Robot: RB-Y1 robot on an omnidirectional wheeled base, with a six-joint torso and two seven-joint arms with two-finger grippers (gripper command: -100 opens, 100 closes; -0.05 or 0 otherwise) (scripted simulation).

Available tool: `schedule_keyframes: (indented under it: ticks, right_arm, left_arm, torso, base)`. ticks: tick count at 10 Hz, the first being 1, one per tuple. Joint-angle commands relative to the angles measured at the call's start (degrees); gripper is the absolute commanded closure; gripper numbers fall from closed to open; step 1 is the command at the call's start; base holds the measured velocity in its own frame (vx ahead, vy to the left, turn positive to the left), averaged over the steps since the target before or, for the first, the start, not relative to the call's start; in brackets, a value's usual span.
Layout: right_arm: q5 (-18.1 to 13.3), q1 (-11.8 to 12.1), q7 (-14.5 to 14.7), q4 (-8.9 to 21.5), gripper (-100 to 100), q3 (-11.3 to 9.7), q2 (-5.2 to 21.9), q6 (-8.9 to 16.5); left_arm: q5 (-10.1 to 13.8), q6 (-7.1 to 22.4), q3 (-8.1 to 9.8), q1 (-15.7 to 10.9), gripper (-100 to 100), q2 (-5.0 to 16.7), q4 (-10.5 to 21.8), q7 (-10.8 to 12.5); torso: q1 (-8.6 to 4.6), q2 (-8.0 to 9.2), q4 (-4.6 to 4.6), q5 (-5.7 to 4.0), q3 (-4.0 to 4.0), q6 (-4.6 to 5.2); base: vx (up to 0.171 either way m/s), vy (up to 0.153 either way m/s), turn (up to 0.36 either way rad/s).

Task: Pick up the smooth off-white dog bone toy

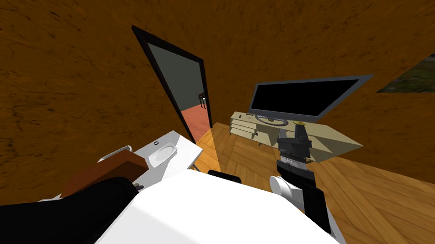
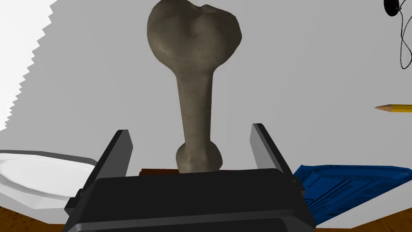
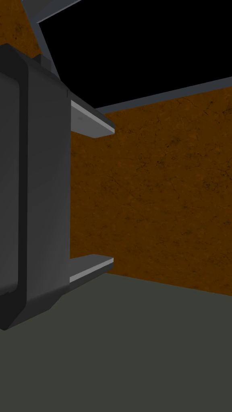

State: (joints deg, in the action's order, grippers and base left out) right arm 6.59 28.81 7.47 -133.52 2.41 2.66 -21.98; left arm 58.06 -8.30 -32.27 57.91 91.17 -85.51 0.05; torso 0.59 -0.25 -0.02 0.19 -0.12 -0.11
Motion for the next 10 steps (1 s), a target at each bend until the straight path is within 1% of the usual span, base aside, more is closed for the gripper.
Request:
schedule_keyframes:
  ticks: [1,2,5,6,7,10]
  right_arm:
    - [0.0,0.0,0.0,0.0,0,0.0,0.0,0.0]
    - [0.0,0.0,0.0,0.0,0,0.0,0.0,0.0]
    - [0.0,0.0,0.0,0.0,0,0.0,0.0,0.0]
    - [0.0,0.0,0.0,0.0,0,0.0,0.0,0.0]
    - [0.0,0.0,0.0,0.0,0,0.0,0.0,0.0]
    - [0.0,0.0,0.0,0.0,0,0.0,0.0,0.0]
  left_arm:
    - [0.0,0.0,0.00,0.0,0,0.0,0.0,0.0]
    - [-1.1,0.4,-0.04,-0.7,-100,-1.8,1.0,-0.2]
    - [-3.2,1.3,-0.15,-2.1,-100,-5.3,2.9,-0.5]
    - [-2.9,0.9,-0.55,-2.1,-100,-4.6,2.7,-0.2]
    - [-3.0,1.0,-0.56,-2.1,100,-4.7,2.8,-0.2]
    - [-3.0,1.0,-0.57,-2.1,100,-4.7,2.8,-0.2]
  torso:
    - [0.00,0.00,0.00,0.00,0.00,0.00]
    - [-0.35,0.03,0.01,-0.10,0.02,0.00]
    - [-0.51,0.00,0.00,-0.15,0.00,-0.01]
    - [-0.51,0.00,0.00,-0.15,0.00,0.00]
    - [-0.54,0.02,0.00,-0.16,0.01,0.00]
    - [-0.57,0.04,0.02,-0.16,0.03,0.00]
  base:
    - [0.002,0.022,0.000]
    - [0.009,0.018,-0.027]
    - [0.018,0.015,-0.023]
    - [0.008,0.006,-0.003]
    - [0.000,0.000,0.000]
    - [0.000,0.000,0.000]
